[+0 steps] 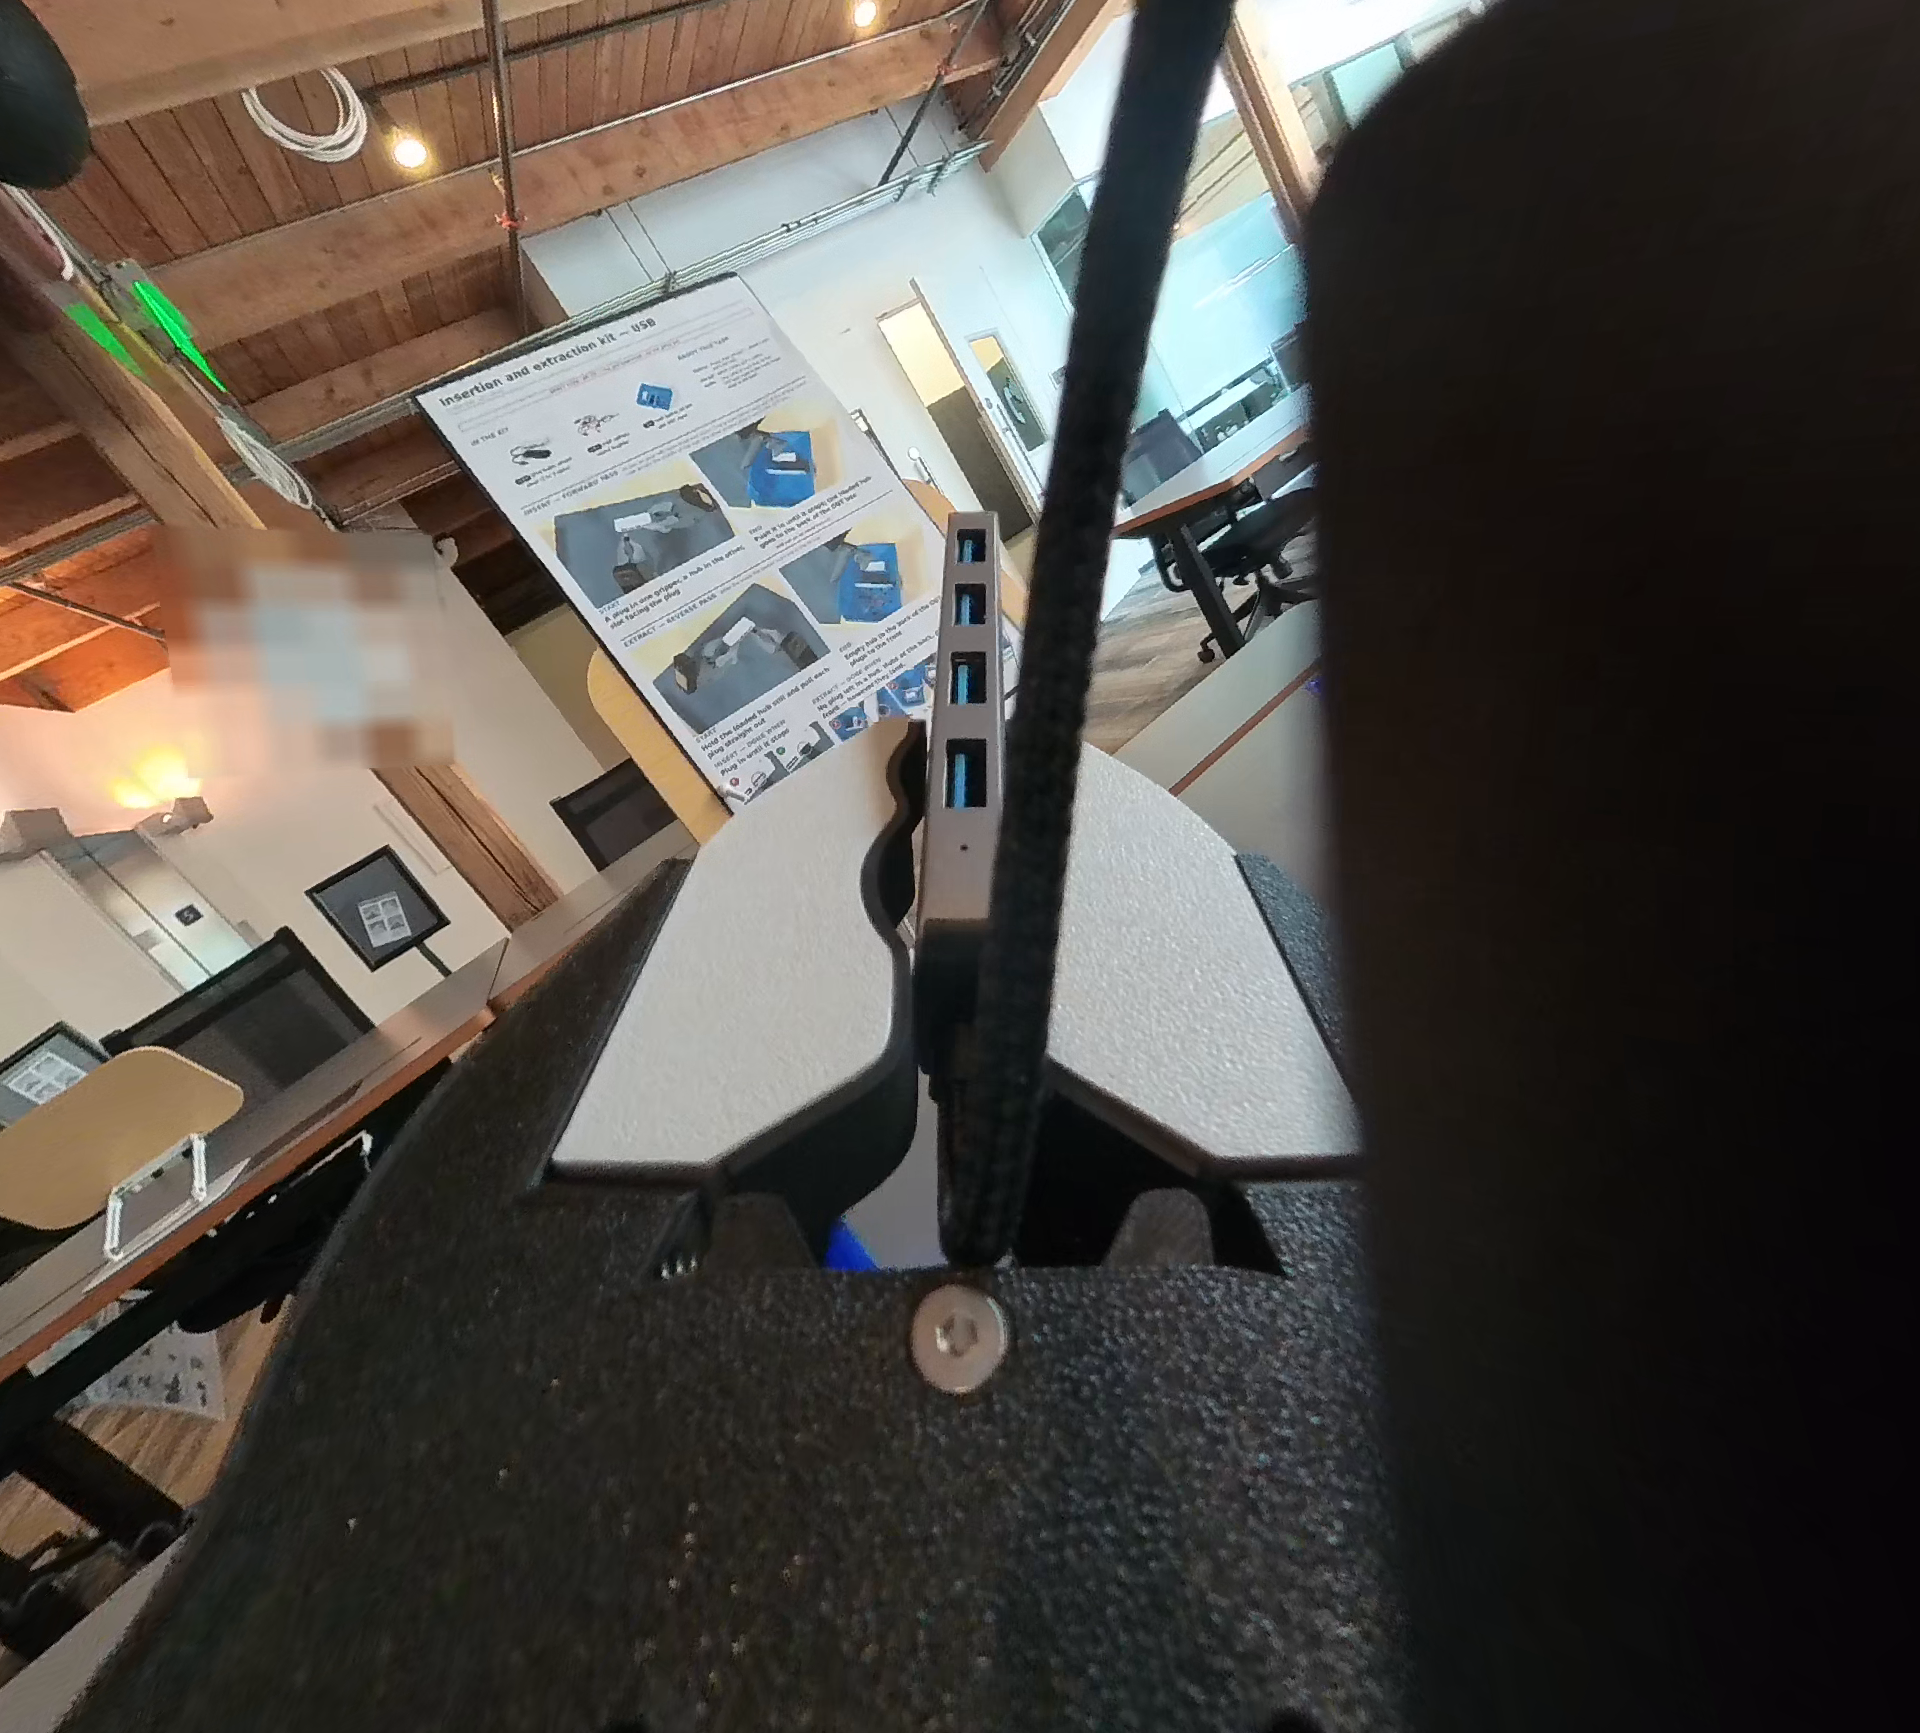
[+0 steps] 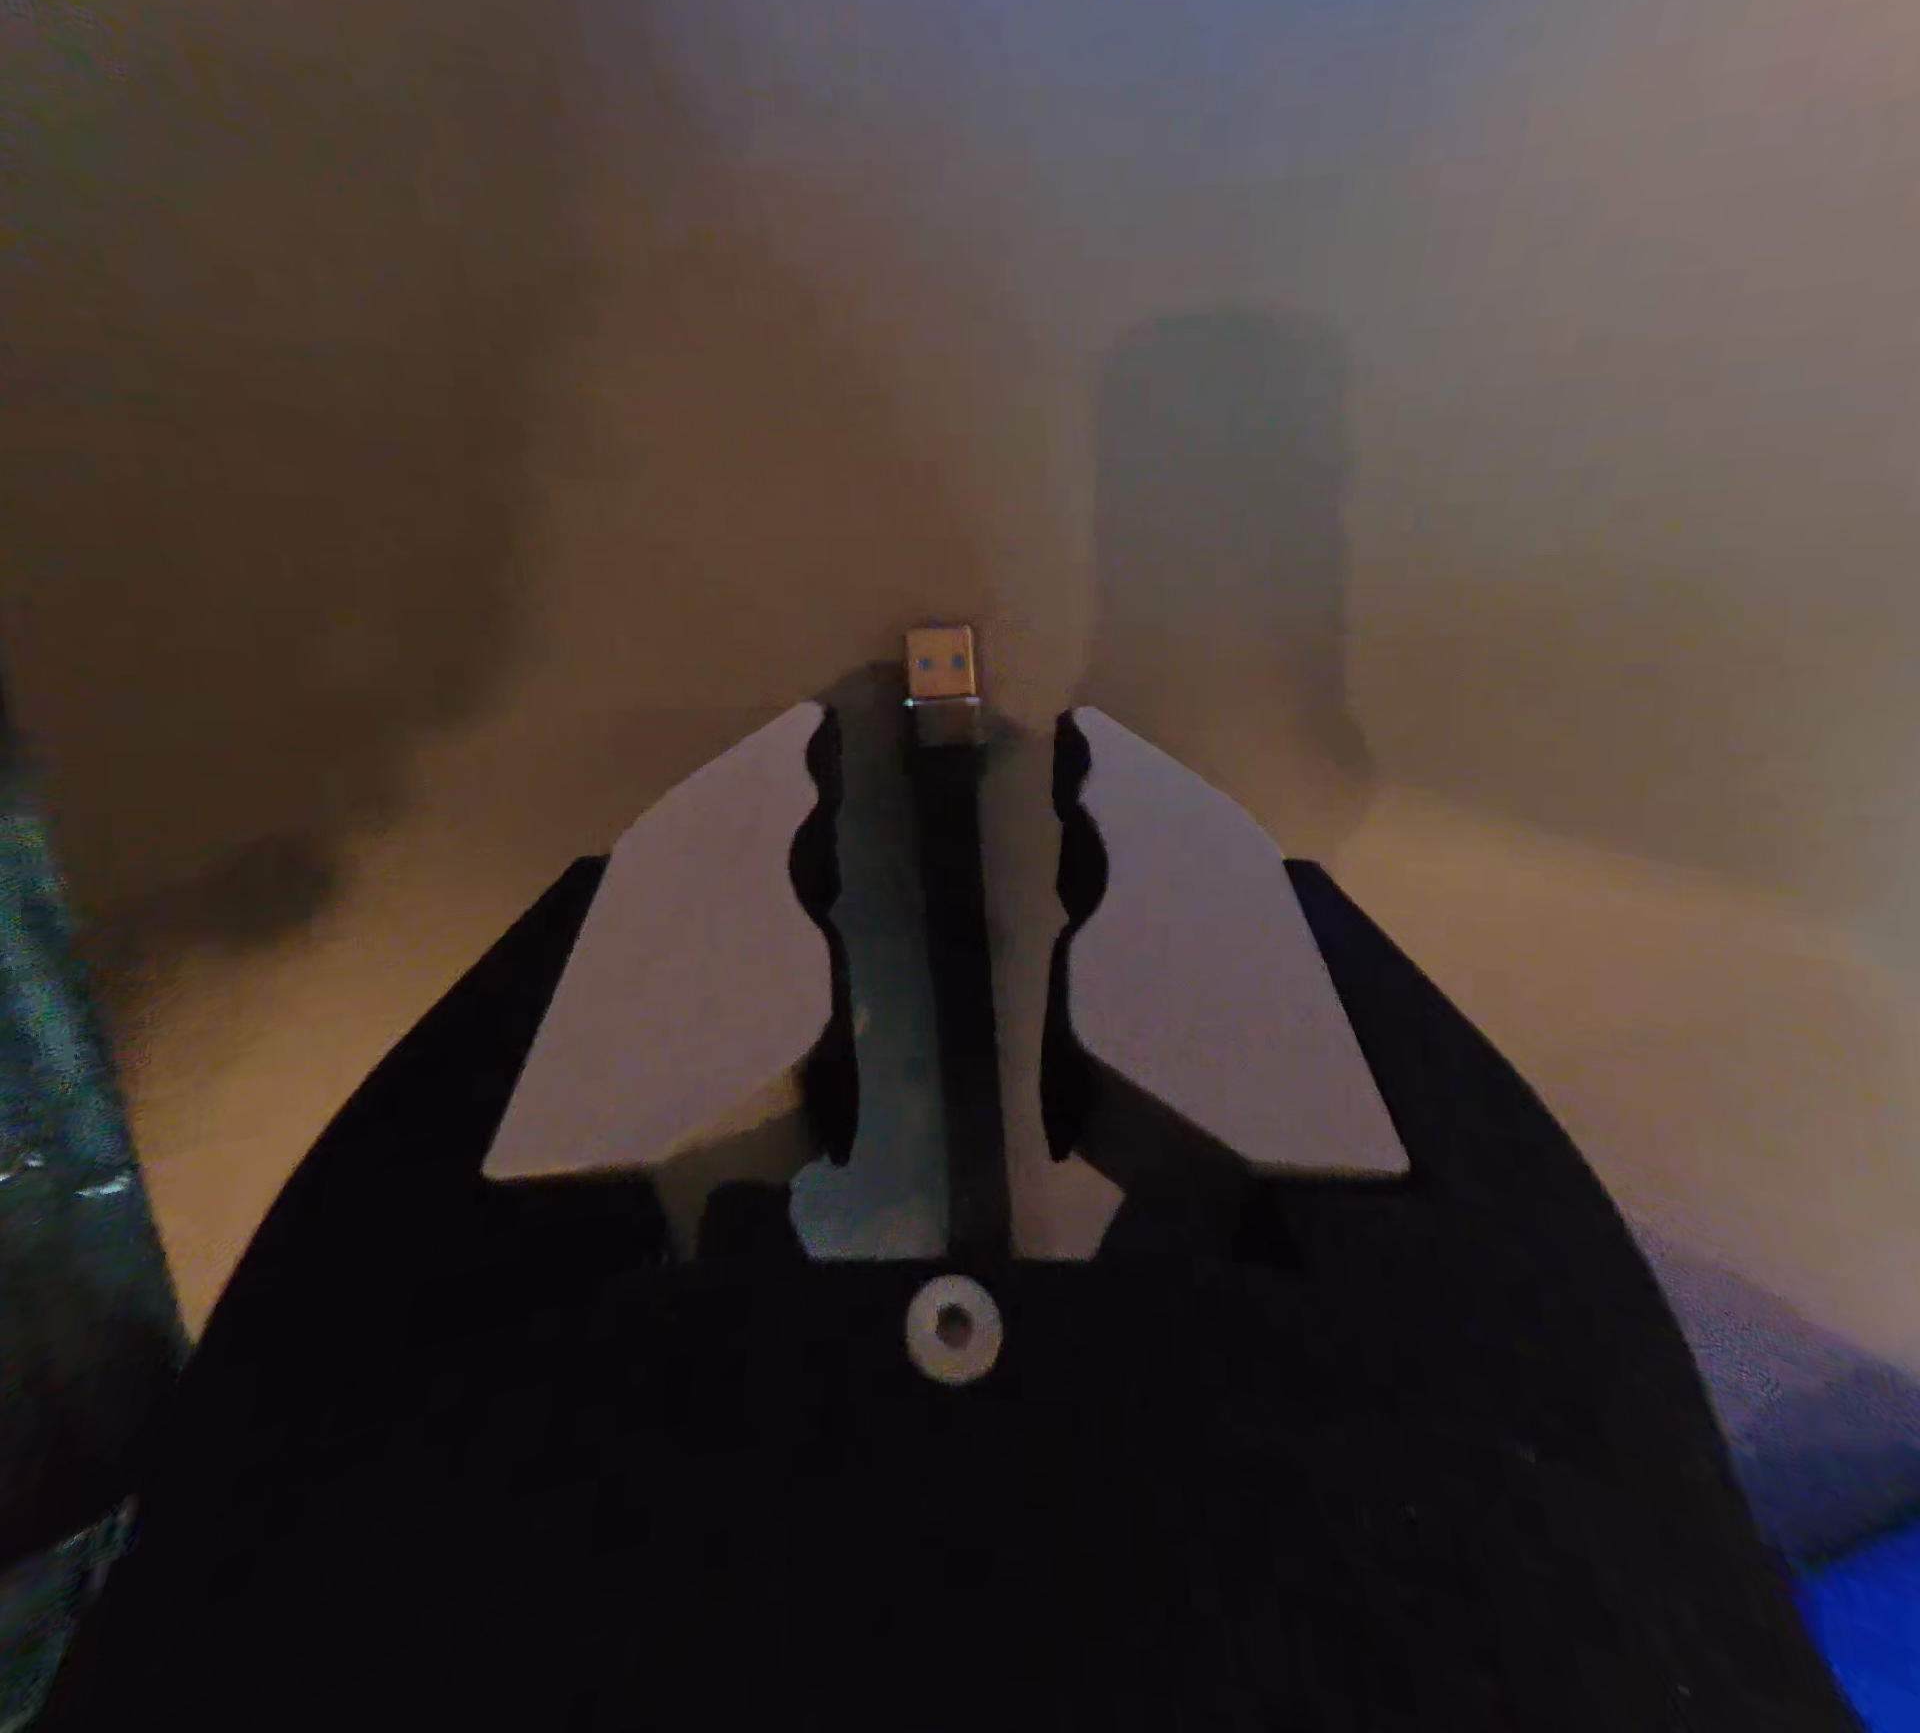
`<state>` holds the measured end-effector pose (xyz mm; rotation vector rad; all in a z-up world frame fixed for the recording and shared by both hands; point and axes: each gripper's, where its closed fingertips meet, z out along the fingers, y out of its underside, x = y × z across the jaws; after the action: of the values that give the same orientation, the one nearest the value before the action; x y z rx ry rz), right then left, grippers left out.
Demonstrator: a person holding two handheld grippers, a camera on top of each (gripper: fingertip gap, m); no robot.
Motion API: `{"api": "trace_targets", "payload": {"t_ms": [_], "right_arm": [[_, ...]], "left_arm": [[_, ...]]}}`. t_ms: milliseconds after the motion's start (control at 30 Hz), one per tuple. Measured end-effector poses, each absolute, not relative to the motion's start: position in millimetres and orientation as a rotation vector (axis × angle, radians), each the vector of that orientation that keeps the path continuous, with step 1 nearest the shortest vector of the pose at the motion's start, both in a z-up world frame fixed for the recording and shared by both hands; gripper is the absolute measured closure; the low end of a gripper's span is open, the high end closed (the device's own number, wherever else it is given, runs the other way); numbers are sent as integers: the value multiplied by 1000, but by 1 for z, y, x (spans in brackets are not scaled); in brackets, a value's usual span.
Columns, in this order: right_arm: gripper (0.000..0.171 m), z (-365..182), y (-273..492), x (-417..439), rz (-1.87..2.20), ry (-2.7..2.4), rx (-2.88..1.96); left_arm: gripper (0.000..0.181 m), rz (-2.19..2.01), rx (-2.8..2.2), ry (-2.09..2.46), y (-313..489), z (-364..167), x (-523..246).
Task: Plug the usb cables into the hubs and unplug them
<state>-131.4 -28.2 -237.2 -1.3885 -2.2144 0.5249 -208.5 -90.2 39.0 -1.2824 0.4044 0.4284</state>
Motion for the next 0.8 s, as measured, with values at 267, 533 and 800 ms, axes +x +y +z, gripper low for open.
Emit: {"api": "trace_targets", "payload": {"t_ms": [267,533,800], "right_arm": [[158,-232,-44,-138,762,-2232,-1152],[158,-101,-69,-112,1461,-1756,-776],[158,-43,-75,-87,1370,-1658,-665]], "left_arm": [[166,429,-1269,403,-92,41,-208],[165,428,-1279,405,-84,37,-207],[165,527,-1300,470,-54,23,-187]]}}
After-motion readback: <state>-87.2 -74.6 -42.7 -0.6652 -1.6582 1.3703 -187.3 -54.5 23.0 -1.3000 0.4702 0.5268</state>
